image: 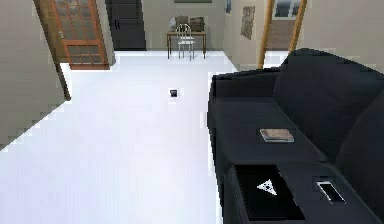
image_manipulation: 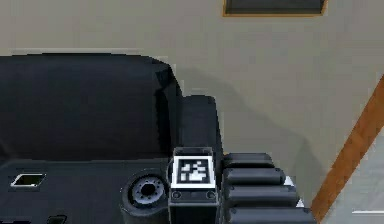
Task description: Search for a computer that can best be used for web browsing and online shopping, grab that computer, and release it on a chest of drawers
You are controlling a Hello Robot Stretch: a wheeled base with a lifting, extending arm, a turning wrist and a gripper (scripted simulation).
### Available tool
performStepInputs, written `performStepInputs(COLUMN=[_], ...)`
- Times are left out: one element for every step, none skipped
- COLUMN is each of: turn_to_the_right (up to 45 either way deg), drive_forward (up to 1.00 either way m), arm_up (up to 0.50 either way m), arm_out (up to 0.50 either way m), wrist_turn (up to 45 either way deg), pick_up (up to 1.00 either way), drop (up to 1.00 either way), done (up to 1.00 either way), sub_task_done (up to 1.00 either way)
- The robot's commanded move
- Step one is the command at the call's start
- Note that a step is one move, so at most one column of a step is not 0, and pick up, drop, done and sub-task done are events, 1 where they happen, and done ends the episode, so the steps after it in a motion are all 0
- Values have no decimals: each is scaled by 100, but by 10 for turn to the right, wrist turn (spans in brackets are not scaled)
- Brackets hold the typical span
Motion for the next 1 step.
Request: performStepInputs(turn_to_the_right=[0], drive_forward=[20], arm_up=[0], arm_out=[0], wrist_turn=[0], pick_up=[0], drop=[0], done=[0], sub_task_done=[0])
